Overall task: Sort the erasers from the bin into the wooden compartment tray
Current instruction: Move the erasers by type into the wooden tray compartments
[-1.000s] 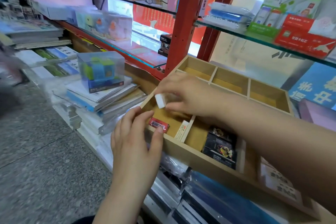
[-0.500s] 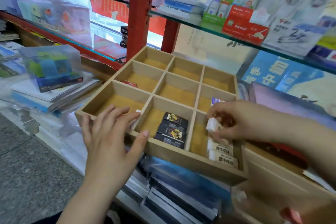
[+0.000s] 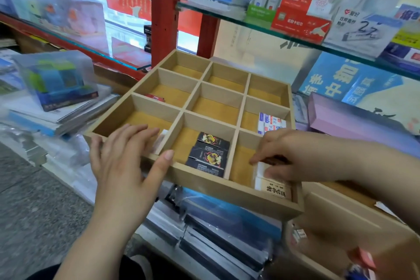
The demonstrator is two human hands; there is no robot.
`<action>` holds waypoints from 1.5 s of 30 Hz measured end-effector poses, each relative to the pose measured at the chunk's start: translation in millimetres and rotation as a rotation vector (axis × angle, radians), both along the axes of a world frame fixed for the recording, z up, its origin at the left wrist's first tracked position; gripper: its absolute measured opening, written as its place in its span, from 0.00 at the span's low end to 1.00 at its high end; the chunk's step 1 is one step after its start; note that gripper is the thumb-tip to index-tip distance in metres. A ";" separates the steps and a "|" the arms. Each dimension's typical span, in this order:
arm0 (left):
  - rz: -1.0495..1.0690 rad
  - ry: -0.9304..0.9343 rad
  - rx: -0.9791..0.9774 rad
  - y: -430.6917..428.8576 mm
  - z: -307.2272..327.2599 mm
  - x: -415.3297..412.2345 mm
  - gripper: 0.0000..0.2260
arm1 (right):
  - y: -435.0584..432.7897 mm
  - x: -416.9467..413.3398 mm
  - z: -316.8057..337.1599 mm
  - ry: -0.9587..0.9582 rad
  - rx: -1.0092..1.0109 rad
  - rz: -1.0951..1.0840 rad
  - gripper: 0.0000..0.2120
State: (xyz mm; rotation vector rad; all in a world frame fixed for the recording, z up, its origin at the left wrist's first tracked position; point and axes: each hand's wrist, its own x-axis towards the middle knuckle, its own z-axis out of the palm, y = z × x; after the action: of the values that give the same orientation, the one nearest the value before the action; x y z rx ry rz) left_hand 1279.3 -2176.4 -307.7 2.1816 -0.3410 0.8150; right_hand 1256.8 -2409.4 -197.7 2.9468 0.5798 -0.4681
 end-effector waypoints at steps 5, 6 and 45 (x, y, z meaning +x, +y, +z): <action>0.082 0.013 -0.121 12.9 2.1 3.9 0.23 | 26.7 22.1 22.7 -0.164 0.229 0.001 0.11; 0.088 0.017 -0.139 15.0 2.8 4.6 0.23 | 36.6 29.9 25.2 -0.192 0.308 0.014 0.10; -0.043 0.102 0.041 34.5 -12.5 9.4 0.32 | 126.6 88.6 16.5 0.206 0.325 0.196 0.07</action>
State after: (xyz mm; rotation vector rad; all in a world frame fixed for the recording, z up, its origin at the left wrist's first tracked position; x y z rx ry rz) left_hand 1288.7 -2142.0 -320.1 2.2362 -0.3553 0.6758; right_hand 1345.4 -2282.8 -181.2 3.1128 1.0503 -0.7218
